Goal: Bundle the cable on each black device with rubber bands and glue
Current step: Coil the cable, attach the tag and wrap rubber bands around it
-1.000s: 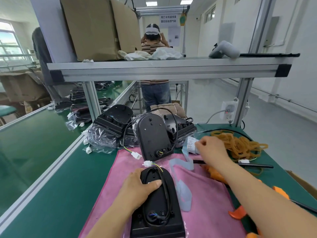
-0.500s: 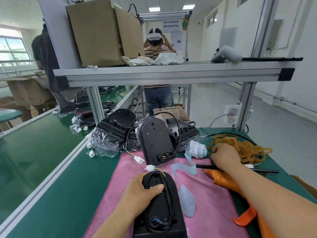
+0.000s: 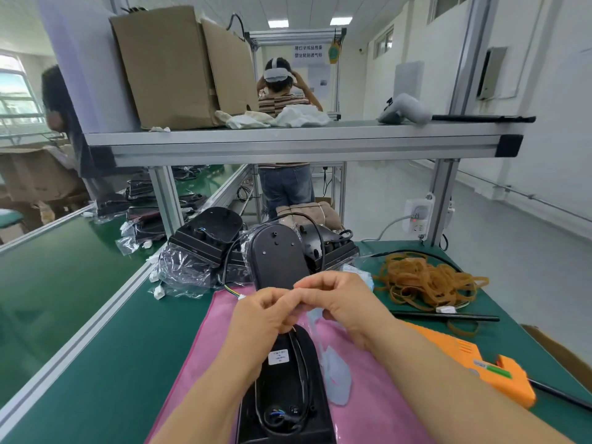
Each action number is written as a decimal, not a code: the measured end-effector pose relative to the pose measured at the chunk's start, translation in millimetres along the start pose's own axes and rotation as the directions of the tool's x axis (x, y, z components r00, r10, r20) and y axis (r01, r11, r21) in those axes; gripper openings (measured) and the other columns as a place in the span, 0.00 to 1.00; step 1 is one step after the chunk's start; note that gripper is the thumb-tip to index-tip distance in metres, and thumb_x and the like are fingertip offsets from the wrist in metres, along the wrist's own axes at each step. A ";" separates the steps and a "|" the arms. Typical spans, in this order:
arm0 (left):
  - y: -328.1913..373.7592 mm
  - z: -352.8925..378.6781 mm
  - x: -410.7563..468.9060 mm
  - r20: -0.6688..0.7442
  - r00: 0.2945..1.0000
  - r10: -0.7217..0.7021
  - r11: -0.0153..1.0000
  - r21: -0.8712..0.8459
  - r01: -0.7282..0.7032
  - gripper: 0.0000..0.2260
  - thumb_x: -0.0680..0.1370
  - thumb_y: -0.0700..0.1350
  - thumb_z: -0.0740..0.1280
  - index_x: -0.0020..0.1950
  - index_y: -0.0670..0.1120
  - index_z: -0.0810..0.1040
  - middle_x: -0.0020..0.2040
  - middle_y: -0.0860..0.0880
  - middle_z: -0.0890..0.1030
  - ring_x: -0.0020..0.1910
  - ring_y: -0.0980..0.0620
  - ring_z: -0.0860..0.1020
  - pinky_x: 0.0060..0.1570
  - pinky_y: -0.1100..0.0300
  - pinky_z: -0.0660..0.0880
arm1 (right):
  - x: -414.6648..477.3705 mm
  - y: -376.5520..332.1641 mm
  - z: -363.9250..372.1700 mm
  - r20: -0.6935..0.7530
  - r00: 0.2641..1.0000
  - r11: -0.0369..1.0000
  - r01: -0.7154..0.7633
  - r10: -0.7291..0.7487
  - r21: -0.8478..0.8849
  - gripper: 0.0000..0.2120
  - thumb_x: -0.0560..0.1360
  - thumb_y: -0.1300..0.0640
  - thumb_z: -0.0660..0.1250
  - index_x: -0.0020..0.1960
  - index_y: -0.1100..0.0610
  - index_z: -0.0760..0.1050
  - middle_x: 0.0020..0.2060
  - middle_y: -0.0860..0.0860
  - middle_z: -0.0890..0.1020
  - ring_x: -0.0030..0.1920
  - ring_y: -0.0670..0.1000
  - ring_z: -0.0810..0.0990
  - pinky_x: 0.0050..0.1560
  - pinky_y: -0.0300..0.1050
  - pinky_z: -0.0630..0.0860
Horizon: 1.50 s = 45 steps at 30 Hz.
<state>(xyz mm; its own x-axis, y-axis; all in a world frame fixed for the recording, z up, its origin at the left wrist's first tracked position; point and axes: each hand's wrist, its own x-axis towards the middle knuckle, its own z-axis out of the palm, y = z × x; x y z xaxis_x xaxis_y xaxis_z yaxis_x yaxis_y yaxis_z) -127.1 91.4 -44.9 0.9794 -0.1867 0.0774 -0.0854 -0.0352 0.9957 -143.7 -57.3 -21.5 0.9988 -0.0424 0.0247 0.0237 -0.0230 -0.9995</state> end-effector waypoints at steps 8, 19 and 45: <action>-12.3 -13.7 -1.7 -0.081 0.992 -0.097 0.995 -0.017 0.096 0.07 0.79 0.39 0.67 0.46 0.42 0.84 0.33 0.47 0.83 0.28 0.57 0.77 0.31 0.67 0.76 | 5.6 8.5 2.6 -0.143 0.984 0.982 -0.078 0.103 0.169 0.07 0.73 0.70 0.69 0.48 0.60 0.79 0.32 0.53 0.80 0.25 0.42 0.74 0.21 0.31 0.63; 0.3 -17.0 -1.6 0.093 0.982 -0.166 0.862 -0.469 0.190 0.09 0.73 0.46 0.68 0.33 0.47 0.79 0.34 0.51 0.79 0.35 0.56 0.76 0.45 0.58 0.70 | 11.0 19.2 11.0 0.150 0.941 0.943 -0.319 0.302 0.099 0.09 0.78 0.66 0.61 0.42 0.55 0.73 0.28 0.48 0.71 0.24 0.42 0.62 0.22 0.31 0.58; -2.3 -31.4 0.2 0.323 0.942 -0.088 0.661 -0.689 0.298 0.15 0.77 0.50 0.62 0.31 0.47 0.75 0.32 0.48 0.77 0.40 0.49 0.81 0.56 0.50 0.73 | 10.7 11.9 2.7 0.312 0.939 0.955 -0.215 0.145 0.203 0.12 0.78 0.64 0.65 0.38 0.54 0.79 0.30 0.48 0.76 0.27 0.41 0.66 0.22 0.29 0.58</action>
<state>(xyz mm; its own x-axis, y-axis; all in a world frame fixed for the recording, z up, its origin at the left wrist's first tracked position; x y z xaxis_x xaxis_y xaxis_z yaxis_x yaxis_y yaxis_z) -121.0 122.3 -45.6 0.8713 -0.4897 -0.0309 0.3612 0.5975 0.7159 -132.6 -55.3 -33.1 0.9546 0.2686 -0.1290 -0.1837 0.1896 -0.9645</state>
